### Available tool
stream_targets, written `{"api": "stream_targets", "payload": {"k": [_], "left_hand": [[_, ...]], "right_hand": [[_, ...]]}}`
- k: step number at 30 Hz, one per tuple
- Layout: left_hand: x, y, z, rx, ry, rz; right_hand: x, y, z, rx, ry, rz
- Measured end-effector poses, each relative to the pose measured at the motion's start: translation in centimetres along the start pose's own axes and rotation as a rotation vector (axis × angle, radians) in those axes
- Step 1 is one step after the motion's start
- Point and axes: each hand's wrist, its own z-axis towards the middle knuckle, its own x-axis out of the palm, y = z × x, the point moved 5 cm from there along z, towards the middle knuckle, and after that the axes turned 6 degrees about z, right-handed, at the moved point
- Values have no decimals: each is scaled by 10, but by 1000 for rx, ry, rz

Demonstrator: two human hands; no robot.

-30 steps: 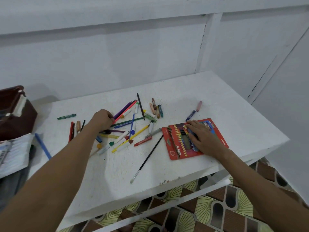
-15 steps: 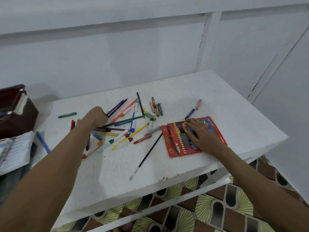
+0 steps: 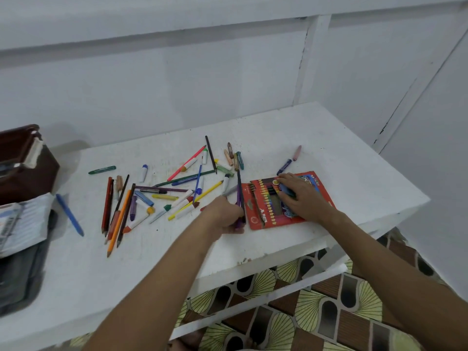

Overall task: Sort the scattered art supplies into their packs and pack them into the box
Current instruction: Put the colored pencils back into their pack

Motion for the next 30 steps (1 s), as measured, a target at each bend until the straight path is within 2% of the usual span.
{"api": "stream_targets", "payload": {"k": [4,7,10,14,16,19,22,25,30], "left_hand": [[15,-8,5,47,-89,7],[18,-16,6,88,-93,92],[8,-23,6,169,-160,534],[-7,-45,11,497,-342,1108],[-7,-52,24,669,-340,1342],[-5,-62,44,814,-312,1594],[1,-72,53,924,-280,1745],[5,-77,56,986,-237,1800],[4,-80,48,966,-213,1890]], "right_hand": [[3,0,-5,-5,3,-13],[2,1,-6,-6,1,-17],[3,0,-7,-6,-3,-26],[4,1,-7,-4,-10,-20],[4,1,-7,3,-4,-20],[3,2,-8,4,-2,-25],[3,3,-8,5,0,-36],[3,3,-8,4,5,-42],[3,2,-8,4,5,-51]]}}
